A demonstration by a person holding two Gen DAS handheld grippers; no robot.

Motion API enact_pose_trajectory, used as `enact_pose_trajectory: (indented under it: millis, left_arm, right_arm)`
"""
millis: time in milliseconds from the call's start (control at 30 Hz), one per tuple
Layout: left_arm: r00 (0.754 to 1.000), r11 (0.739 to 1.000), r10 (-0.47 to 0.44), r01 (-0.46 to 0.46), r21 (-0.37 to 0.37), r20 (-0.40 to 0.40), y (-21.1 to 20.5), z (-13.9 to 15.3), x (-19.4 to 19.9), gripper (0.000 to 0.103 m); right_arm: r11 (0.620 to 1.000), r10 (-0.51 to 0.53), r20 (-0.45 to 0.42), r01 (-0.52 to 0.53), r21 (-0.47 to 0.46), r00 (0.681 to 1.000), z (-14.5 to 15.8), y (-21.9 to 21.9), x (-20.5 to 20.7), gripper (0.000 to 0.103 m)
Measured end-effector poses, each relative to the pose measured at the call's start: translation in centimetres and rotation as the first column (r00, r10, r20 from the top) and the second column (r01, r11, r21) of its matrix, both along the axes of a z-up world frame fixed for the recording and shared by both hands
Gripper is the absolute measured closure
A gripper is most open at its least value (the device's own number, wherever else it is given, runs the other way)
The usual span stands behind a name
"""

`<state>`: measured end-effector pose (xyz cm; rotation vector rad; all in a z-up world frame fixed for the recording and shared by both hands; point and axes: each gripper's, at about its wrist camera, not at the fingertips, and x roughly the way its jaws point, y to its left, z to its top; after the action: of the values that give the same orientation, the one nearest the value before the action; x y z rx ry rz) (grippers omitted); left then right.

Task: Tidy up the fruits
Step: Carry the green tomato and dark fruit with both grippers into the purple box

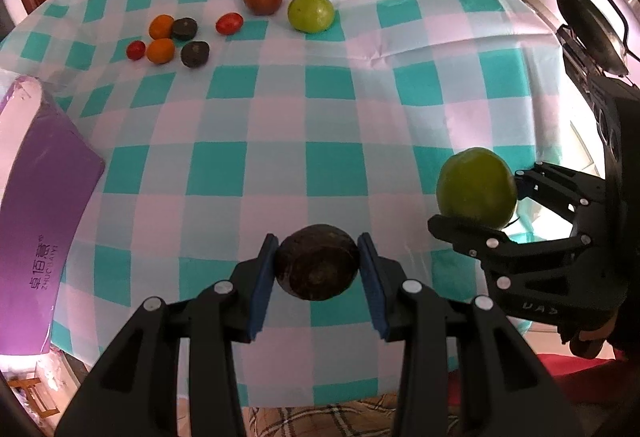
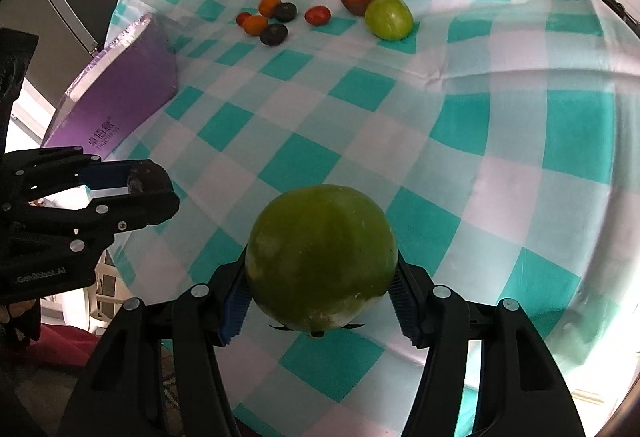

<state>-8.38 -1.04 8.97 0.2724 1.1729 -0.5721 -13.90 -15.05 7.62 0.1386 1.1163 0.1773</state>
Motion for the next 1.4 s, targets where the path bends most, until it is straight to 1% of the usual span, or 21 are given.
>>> enact_pose_trajectory:
  millis: [167, 300, 367, 500, 600, 633, 700, 733, 800, 867, 900, 1000, 1100, 1167, 1200, 1267, 1300, 1333, 1400]
  left_arm:
    - [0.999, 0.999, 0.041, -0.041, -0.030, 0.011, 1.9, 0.6, 0.6, 0.062]
    - [0.995, 0.993, 0.098, -0.097, -0.060, 0.016, 4.6, 1.3, 1.7, 0.062]
    - [0.991, 0.988, 0.132, -0.130, -0.086, 0.027, 6.5, 1.9, 2.5, 0.062]
    - [0.978, 0.971, 0.196, -0.183, -0.154, 0.077, 10.9, 4.4, 4.2, 0.062]
    - [0.959, 0.952, 0.253, -0.224, -0.210, 0.124, 15.3, 6.8, 6.0, 0.062]
    - [0.947, 0.938, 0.289, -0.251, -0.238, 0.138, 17.7, 8.0, 7.3, 0.062]
    - [0.931, 0.918, 0.335, -0.287, -0.273, 0.148, 20.8, 9.2, 8.6, 0.062]
    - [0.918, 0.905, 0.366, -0.312, -0.288, 0.156, 22.9, 9.9, 9.7, 0.062]
    - [0.899, 0.889, 0.406, -0.347, -0.299, 0.164, 26.2, 10.7, 11.5, 0.062]
    - [0.881, 0.878, 0.441, -0.384, -0.286, 0.169, 29.8, 10.9, 13.2, 0.062]
    - [0.873, 0.874, 0.457, -0.406, -0.267, 0.168, 31.8, 10.7, 14.2, 0.062]
    - [0.863, 0.867, 0.483, -0.447, -0.221, 0.148, 35.3, 10.0, 16.2, 0.062]
    - [0.852, 0.853, 0.515, -0.499, -0.153, 0.095, 38.7, 8.2, 18.2, 0.062]
    - [0.851, 0.852, 0.521, -0.515, -0.091, 0.062, 40.3, 6.7, 19.5, 0.062]
    - [0.858, 0.859, 0.511, -0.509, -0.051, 0.042, 40.7, 5.8, 20.1, 0.062]
    - [0.869, 0.869, 0.494, -0.494, 0.020, 0.024, 40.7, 4.4, 21.0, 0.062]
    - [0.876, 0.874, 0.483, -0.483, 0.055, 0.006, 40.6, 3.6, 21.4, 0.062]
    - [0.883, 0.882, 0.468, -0.463, 0.094, -0.046, 40.5, 2.2, 21.9, 0.062]
    - [0.877, 0.879, 0.473, -0.461, 0.123, -0.091, 40.4, 0.9, 22.5, 0.062]
  right_arm:
    - [1.000, 0.012, 0.004, -0.012, 0.023, 1.000, 0.4, 1.1, 0.9, 0.044]
    - [0.998, 0.043, 0.006, -0.043, 0.036, 0.999, 0.7, 3.4, 2.4, 0.044]
    - [0.998, 0.058, 0.014, -0.058, 0.039, 0.998, 1.1, 4.6, 3.2, 0.044]
    - [0.995, 0.080, 0.042, -0.082, 0.058, 0.996, 2.8, 7.8, 6.0, 0.044]
    - [0.993, 0.090, 0.065, -0.095, 0.075, 0.994, 4.5, 11.2, 8.8, 0.044]
    - [0.990, 0.095, 0.078, -0.103, 0.093, 0.992, 5.5, 13.0, 10.3, 0.044]
    - [0.986, 0.117, 0.104, -0.128, 0.107, 0.988, 7.0, 15.5, 12.2, 0.044]
    - [0.982, 0.135, 0.123, -0.149, 0.115, 0.983, 8.0, 17.4, 13.6, 0.044]
    - [0.970, 0.162, 0.154, -0.185, 0.156, 0.975, 9.8, 21.1, 16.3, 0.044]
    - [0.959, 0.194, 0.180, -0.226, 0.174, 0.964, 11.0, 24.4, 18.5, 0.044]
    - [0.954, 0.210, 0.188, -0.243, 0.176, 0.959, 11.4, 25.7, 19.2, 0.044]
    - [0.933, 0.286, 0.199, -0.320, 0.164, 0.937, 12.2, 30.9, 21.9, 0.044]
    - [0.916, 0.351, 0.156, -0.374, 0.147, 0.923, 11.7, 35.2, 24.4, 0.044]
    - [0.907, 0.403, 0.092, -0.411, 0.091, 0.911, 10.4, 38.1, 26.0, 0.044]
    - [0.901, 0.428, 0.052, -0.430, 0.053, 0.902, 9.6, 39.4, 26.6, 0.044]
    - [0.868, 0.490, -0.064, -0.493, -0.062, 0.870, 7.5, 42.3, 27.8, 0.044]
    - [0.844, 0.509, -0.115, -0.521, -0.125, 0.853, 6.4, 43.5, 28.1, 0.044]
    - [0.825, 0.516, -0.168, -0.540, -0.168, 0.840, 4.9, 44.4, 28.7, 0.044]
    - [0.821, 0.499, -0.250, -0.545, -0.172, 0.830, 2.6, 45.2, 29.8, 0.044]
